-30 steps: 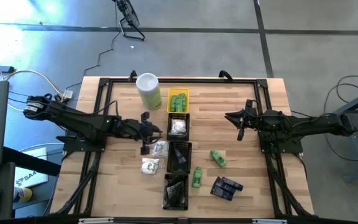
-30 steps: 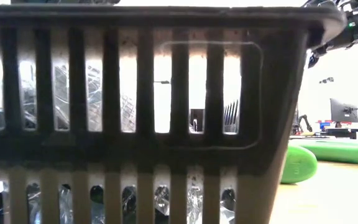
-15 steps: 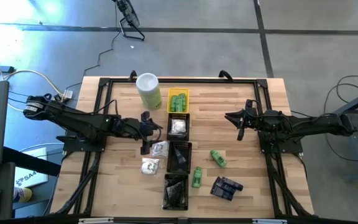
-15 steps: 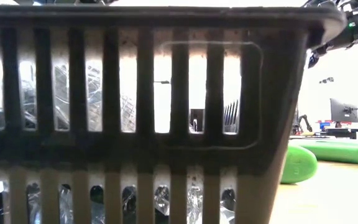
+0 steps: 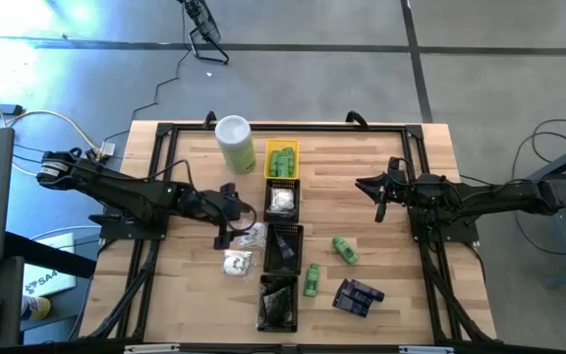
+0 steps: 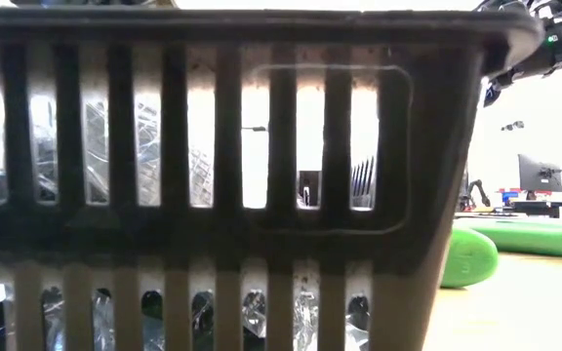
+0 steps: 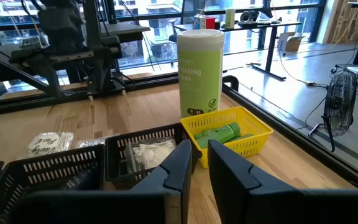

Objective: Pick & Place Travel size toiletries
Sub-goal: Put the left white vanity pack into the top black basket

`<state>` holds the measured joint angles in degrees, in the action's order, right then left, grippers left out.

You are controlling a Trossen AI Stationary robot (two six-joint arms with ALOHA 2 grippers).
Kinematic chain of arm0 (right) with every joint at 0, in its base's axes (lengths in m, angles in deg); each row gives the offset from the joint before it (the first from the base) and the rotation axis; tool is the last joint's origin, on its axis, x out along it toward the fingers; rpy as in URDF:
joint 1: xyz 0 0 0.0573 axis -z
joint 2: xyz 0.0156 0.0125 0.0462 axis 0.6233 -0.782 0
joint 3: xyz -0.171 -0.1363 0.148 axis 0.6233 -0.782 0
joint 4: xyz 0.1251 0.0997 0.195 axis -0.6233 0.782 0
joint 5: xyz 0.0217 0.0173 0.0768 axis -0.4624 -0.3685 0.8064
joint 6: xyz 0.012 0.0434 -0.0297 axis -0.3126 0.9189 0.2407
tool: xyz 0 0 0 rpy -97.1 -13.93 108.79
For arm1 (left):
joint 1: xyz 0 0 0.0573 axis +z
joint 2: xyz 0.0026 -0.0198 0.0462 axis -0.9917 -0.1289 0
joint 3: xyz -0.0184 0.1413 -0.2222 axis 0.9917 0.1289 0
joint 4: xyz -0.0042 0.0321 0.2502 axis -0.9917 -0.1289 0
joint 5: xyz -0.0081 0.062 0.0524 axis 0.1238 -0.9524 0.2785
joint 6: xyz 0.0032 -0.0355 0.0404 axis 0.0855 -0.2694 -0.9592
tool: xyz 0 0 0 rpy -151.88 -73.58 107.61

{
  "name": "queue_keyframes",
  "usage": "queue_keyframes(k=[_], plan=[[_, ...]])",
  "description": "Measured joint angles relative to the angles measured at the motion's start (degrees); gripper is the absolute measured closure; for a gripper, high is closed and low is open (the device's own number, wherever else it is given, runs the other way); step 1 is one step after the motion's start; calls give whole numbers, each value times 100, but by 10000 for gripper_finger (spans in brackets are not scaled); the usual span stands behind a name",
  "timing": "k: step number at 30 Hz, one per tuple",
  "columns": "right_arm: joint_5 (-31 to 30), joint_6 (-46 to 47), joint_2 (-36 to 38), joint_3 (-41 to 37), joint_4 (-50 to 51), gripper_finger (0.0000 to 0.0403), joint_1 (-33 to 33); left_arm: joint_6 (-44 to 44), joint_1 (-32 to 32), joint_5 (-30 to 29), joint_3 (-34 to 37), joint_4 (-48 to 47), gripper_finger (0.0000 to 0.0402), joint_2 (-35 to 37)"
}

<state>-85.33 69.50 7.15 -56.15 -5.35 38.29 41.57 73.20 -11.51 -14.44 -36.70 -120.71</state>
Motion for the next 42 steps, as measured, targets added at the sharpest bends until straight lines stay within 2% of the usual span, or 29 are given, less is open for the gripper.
queue_keyframes(k=[8,16,23,34,37,42], plan=[[2,2,-1,0,1,357,0,355,0,18,5,-454,64,-123],[2,2,1,0,25,357,1,586,0,18,7,-400,64,-732],[2,4,-1,0,14,357,0,582,0,187,7,21,64,-1270],[-24,-22,-1,0,-19,357,1,567,69,24,11,-225,64,-1307],[-24,-22,-1,0,-21,357,1,567,255,174,86,-142,64,-1307],[-36,-24,0,0,-23,357,1,558,689,806,504,490,64,-1307]])
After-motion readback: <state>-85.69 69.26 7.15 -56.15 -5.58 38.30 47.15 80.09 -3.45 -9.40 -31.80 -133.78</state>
